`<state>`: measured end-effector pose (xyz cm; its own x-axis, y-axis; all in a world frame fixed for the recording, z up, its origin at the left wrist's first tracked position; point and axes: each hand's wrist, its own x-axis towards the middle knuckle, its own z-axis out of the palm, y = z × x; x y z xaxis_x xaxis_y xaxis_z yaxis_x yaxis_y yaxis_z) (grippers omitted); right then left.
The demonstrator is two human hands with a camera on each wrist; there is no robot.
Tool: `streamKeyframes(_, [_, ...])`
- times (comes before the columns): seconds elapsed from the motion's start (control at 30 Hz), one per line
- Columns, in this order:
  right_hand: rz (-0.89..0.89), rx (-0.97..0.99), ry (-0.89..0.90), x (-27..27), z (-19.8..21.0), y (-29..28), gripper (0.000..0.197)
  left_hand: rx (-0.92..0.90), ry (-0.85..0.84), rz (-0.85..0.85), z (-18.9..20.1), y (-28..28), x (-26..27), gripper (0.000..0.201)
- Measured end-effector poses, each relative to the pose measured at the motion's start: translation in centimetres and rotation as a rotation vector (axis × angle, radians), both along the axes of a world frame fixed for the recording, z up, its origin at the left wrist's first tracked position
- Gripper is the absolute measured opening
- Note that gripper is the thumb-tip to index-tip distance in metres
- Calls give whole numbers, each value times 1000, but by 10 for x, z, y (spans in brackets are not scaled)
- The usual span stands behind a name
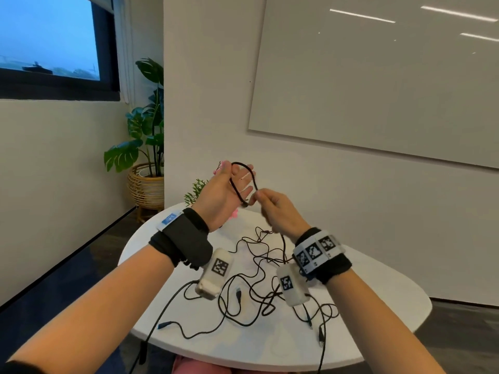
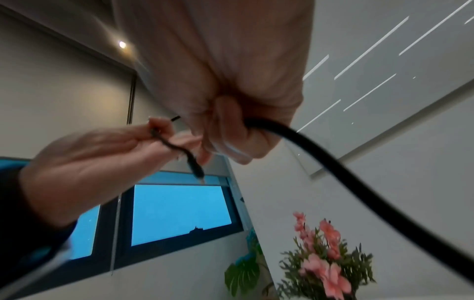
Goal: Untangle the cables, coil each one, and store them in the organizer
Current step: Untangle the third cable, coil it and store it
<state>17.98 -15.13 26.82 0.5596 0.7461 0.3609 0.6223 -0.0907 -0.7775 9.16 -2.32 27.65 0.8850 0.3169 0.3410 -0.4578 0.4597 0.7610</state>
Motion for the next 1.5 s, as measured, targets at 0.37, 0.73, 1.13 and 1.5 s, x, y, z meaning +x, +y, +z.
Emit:
streamKeyframes(0.37, [212,-185,212,-19,-21,7,42,-72,70,344,15,1,7,32])
streamKeyframes(0.73, [178,-4,-89,-2,19,-21,12,1280,388,186,-13,-3,0,61])
streamKeyframes(1.13, [-32,294,333,11,-15,-21,13,-55,103,207,-16,13,5,37])
streamKeyframes(1.5, [22,117,-5,-19,-56,4,18,-139,215,312,-12,1,9,34])
